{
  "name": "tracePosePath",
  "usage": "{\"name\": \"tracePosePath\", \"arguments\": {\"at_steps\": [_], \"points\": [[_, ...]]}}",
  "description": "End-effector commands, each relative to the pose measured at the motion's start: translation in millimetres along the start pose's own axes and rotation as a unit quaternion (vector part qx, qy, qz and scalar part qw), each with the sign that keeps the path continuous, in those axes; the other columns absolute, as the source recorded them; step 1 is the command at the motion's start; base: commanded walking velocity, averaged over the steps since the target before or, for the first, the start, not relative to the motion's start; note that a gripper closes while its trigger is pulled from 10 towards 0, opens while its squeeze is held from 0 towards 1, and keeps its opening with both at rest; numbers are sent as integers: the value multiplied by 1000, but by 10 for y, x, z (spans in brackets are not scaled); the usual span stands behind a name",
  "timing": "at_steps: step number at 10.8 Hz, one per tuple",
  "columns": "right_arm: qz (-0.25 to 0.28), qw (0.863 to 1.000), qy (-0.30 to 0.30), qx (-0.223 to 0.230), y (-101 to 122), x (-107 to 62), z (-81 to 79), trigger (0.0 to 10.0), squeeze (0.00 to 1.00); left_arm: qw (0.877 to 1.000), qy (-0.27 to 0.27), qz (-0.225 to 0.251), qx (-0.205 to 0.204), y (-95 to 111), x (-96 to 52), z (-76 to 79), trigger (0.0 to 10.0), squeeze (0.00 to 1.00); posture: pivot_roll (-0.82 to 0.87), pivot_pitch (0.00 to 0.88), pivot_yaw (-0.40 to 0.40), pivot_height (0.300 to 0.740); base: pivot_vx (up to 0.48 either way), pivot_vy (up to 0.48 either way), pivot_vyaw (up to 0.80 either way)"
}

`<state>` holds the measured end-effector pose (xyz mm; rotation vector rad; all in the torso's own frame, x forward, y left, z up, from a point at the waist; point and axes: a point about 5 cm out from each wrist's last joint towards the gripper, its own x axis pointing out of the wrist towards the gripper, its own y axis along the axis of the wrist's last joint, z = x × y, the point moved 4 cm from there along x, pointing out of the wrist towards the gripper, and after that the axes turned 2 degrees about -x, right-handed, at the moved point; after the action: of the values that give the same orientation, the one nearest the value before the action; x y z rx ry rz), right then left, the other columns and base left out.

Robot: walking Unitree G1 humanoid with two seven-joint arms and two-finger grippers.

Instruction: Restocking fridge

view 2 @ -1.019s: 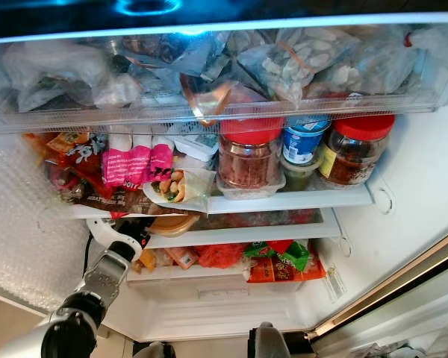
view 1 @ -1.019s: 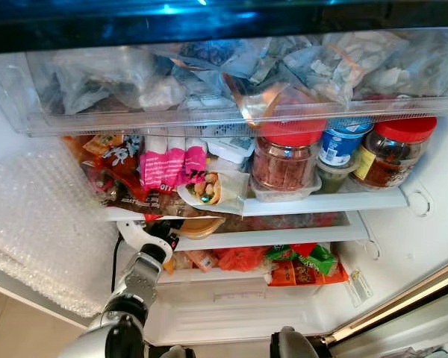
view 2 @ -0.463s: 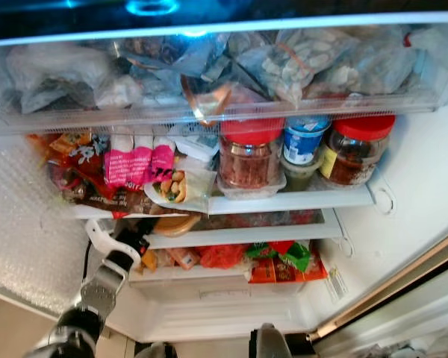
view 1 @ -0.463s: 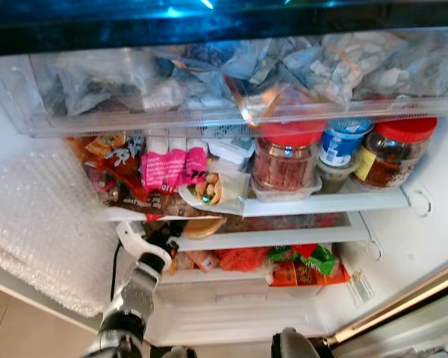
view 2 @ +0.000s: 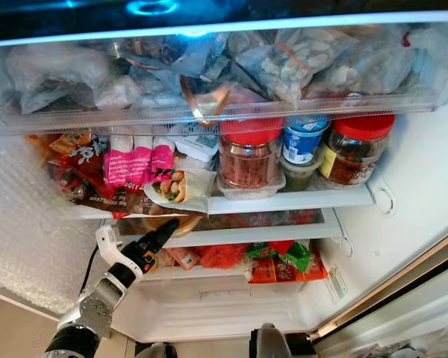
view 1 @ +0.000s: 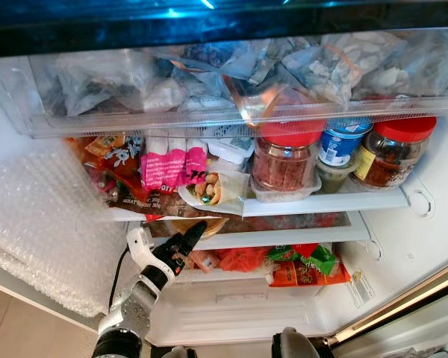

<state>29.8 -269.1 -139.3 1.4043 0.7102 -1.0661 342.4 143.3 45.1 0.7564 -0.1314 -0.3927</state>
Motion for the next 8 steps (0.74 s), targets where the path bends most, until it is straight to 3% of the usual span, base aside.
{"name": "tracePosePath", "arguments": {"at_steps": [1,6,8], "points": [[-3,1000,-9,8,-45,-21,36,10000,0,1000,-1,-8,0,-6,-13,-6,10000,0,-172,105,47,655,0,0,0],[-2,1000,-12,7,-40,-21,46,10000,0,999,-18,-47,4,-57,316,175,10000,0,-186,105,43,655,0,0,0],[-3,1000,-13,8,-45,-23,48,10000,0,999,-27,-41,16,-28,272,160,10000,0,-189,107,43,655,0,0,0]]}}
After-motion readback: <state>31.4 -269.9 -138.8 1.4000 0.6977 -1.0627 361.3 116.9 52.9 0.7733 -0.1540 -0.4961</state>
